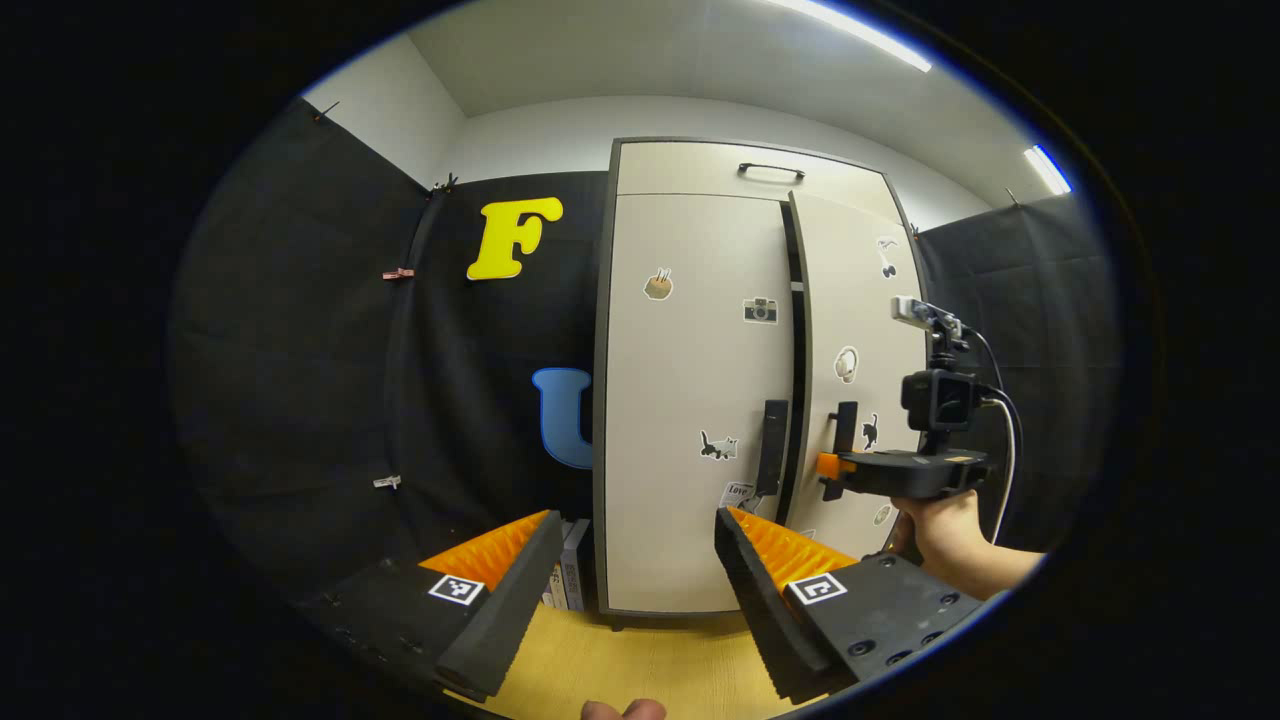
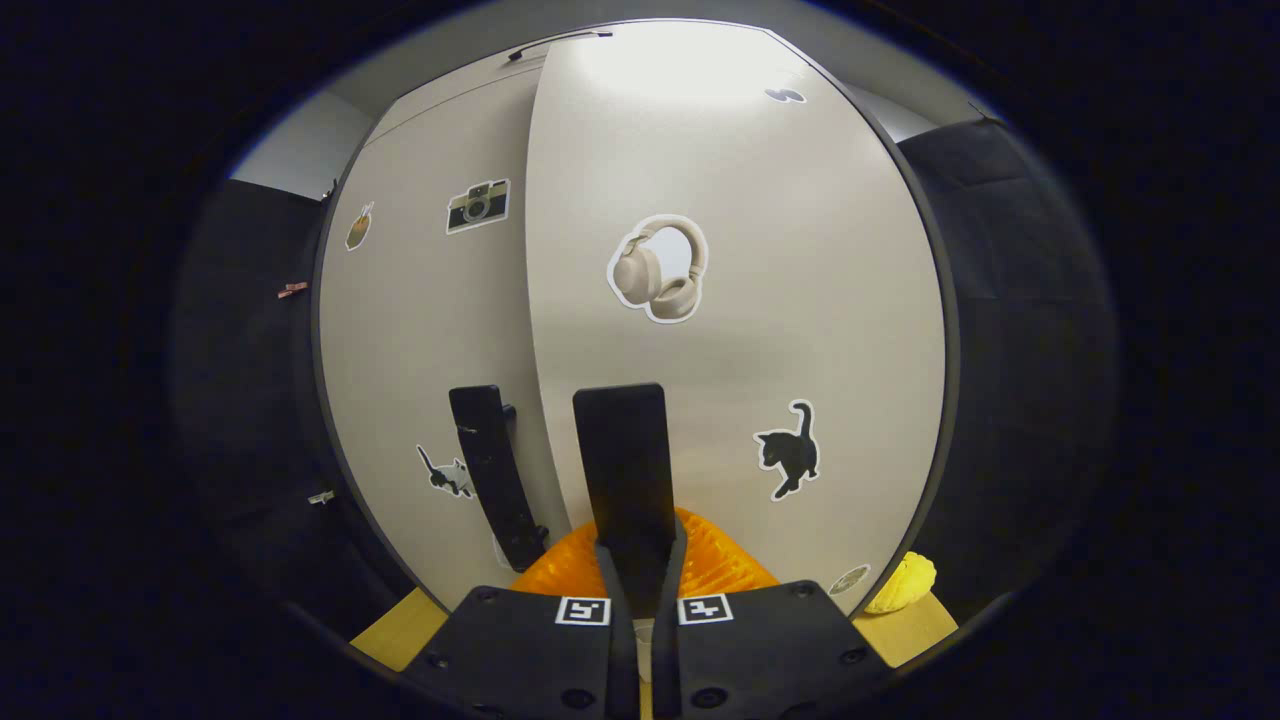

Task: Open the right door of the double-door shoe cabinet with the right hand, and open the left door with the left hand.

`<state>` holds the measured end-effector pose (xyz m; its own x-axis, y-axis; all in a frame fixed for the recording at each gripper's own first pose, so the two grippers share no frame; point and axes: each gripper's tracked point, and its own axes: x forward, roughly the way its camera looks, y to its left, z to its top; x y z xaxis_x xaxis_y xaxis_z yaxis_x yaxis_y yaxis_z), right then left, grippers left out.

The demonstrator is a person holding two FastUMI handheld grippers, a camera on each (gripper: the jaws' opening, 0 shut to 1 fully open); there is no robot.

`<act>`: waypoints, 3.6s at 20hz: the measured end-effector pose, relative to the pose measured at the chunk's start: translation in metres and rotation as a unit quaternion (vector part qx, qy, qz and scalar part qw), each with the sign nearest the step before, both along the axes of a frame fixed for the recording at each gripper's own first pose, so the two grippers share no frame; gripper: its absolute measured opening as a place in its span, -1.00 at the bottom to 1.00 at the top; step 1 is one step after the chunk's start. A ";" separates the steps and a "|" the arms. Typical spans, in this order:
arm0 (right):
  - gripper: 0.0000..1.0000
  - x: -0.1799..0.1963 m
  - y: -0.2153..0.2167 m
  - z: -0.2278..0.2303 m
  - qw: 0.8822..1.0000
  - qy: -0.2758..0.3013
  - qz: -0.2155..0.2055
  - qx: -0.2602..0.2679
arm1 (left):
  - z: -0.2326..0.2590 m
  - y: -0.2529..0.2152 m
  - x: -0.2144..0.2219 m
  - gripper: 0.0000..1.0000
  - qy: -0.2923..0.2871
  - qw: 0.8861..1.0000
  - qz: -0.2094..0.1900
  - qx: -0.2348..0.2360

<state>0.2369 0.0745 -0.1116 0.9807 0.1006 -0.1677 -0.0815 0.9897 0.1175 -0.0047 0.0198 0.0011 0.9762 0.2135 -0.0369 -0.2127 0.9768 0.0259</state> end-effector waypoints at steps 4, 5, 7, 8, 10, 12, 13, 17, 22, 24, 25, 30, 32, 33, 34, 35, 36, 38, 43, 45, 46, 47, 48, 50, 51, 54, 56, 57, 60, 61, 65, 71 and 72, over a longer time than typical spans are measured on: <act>-0.81 -0.013 -0.006 0.003 1.000 -0.004 0.018 0.001 | 0.003 -0.003 0.008 0.89 -0.001 1.000 0.004 0.000; -0.81 -0.016 -0.008 0.004 1.000 -0.006 0.019 0.004 | 0.003 -0.008 0.014 0.89 -0.002 1.000 0.006 0.002; -0.81 -0.020 -0.012 0.006 1.000 -0.010 0.019 0.003 | 0.003 -0.014 0.014 0.89 -0.001 1.000 0.006 0.002; -0.81 -0.024 -0.014 0.008 1.000 -0.013 0.020 0.008 | 0.003 -0.017 0.013 0.89 -0.001 1.000 0.007 0.002; -0.82 -0.028 -0.017 0.008 1.000 -0.010 0.026 0.014 | 0.005 -0.023 0.014 0.89 -0.003 1.000 0.008 0.001; -0.82 -0.032 -0.021 0.010 0.999 -0.011 0.030 0.012 | 0.003 -0.029 0.015 0.89 -0.001 1.000 0.010 0.001; -0.82 -0.034 -0.023 0.011 0.999 -0.014 0.031 0.010 | 0.002 -0.032 0.017 0.89 0.000 1.000 0.009 0.001; -0.82 -0.043 -0.034 0.012 0.999 -0.014 0.029 0.021 | 0.001 -0.047 0.021 0.89 0.000 1.000 0.006 -0.001; -0.82 -0.056 -0.060 0.016 1.000 -0.024 0.006 0.013 | 0.000 -0.076 0.041 0.89 0.002 1.000 -0.018 -0.005; -0.82 -0.058 -0.071 0.017 1.000 -0.027 -0.001 0.003 | 0.003 -0.091 0.048 0.89 -0.004 1.000 -0.030 -0.007; -0.84 -0.059 -0.076 0.016 1.000 -0.025 -0.001 0.000 | 0.003 -0.099 0.052 0.89 -0.006 0.999 -0.035 -0.008; -0.84 -0.064 -0.110 0.018 0.999 -0.026 -0.016 -0.018 | 0.003 -0.129 0.071 0.89 -0.005 0.998 -0.055 -0.005; -0.89 -0.066 -0.130 0.021 0.999 -0.027 -0.036 -0.020 | 0.002 -0.141 0.075 0.89 -0.004 0.998 -0.060 -0.003; -0.89 -0.067 -0.140 0.019 0.999 -0.020 -0.042 -0.019 | -0.001 -0.148 0.076 0.89 -0.001 0.998 -0.063 -0.004; -0.90 -0.070 -0.150 0.018 0.999 -0.016 -0.048 -0.017 | 0.000 -0.154 0.076 0.89 -0.001 0.998 -0.066 -0.004; -0.90 -0.078 -0.152 0.022 0.999 -0.015 -0.033 -0.003 | 0.000 -0.158 0.076 0.89 -0.001 0.998 -0.067 -0.003; -0.90 -0.081 -0.147 0.024 1.000 -0.018 -0.016 0.012 | 0.000 -0.162 0.076 0.89 0.000 0.998 -0.068 -0.003; -0.90 -0.078 -0.146 0.022 1.000 -0.022 -0.010 -0.011 | -0.001 -0.170 0.075 0.89 0.003 0.998 -0.067 -0.002; -0.89 -0.071 -0.154 0.032 0.998 -0.040 -0.031 -0.028 | 0.004 -0.174 0.074 0.89 0.004 0.998 -0.062 0.008; -0.90 -0.077 -0.156 0.030 0.999 -0.032 -0.032 -0.023 | 0.001 -0.174 0.078 0.89 0.008 0.998 -0.064 0.006; -0.90 -0.080 -0.153 0.028 0.999 -0.023 -0.029 -0.014 | 0.000 -0.175 0.081 0.89 0.009 0.998 -0.068 0.005; -0.89 -0.086 -0.153 0.026 0.999 -0.019 -0.030 -0.011 | 0.000 -0.176 0.085 0.89 0.008 0.997 -0.072 0.004; -0.89 -0.089 -0.154 0.027 0.999 -0.017 -0.031 -0.012 | 0.000 -0.174 0.090 0.89 0.009 0.997 -0.075 0.004; -0.89 -0.095 -0.160 0.028 0.999 -0.020 -0.036 -0.027 | 0.000 -0.170 0.103 0.89 0.007 0.997 -0.076 0.005; -0.89 -0.103 -0.161 0.031 0.999 -0.022 -0.036 -0.030 | 0.001 -0.168 0.111 0.89 0.005 0.997 -0.075 0.005; -0.67 -0.111 -0.165 0.029 0.998 -0.025 -0.043 -0.029 | 0.004 -0.158 0.142 0.89 0.002 0.997 -0.073 0.013; 0.07 -0.118 -0.163 0.034 0.999 -0.030 -0.037 -0.021 | -0.001 -0.150 0.165 0.83 0.006 0.998 -0.067 0.014; 0.45 -0.121 -0.162 0.035 0.999 -0.032 -0.038 -0.017 | -0.006 -0.145 0.177 0.89 0.010 0.998 -0.066 0.009; 0.97 -0.129 -0.162 0.040 0.998 -0.039 -0.038 -0.006 | -0.012 -0.133 0.212 0.64 0.004 0.998 -0.058 -0.005; 0.96 -0.130 -0.162 0.040 0.998 -0.041 -0.039 -0.007 | -0.016 -0.129 0.223 0.59 0.003 0.998 -0.056 -0.008; 0.95 -0.132 -0.163 0.035 0.998 -0.041 -0.042 -0.015 | -0.028 -0.117 0.261 0.41 0.010 0.999 -0.049 -0.005; 0.95 -0.128 -0.177 0.042 0.997 -0.049 -0.059 -0.021 | -0.051 -0.110 0.288 -0.03 0.040 0.998 -0.038 0.013; 0.95 -0.128 -0.180 0.042 0.997 -0.050 -0.061 -0.020 | -0.048 -0.110 0.289 -0.15 0.030 0.999 -0.036 0.010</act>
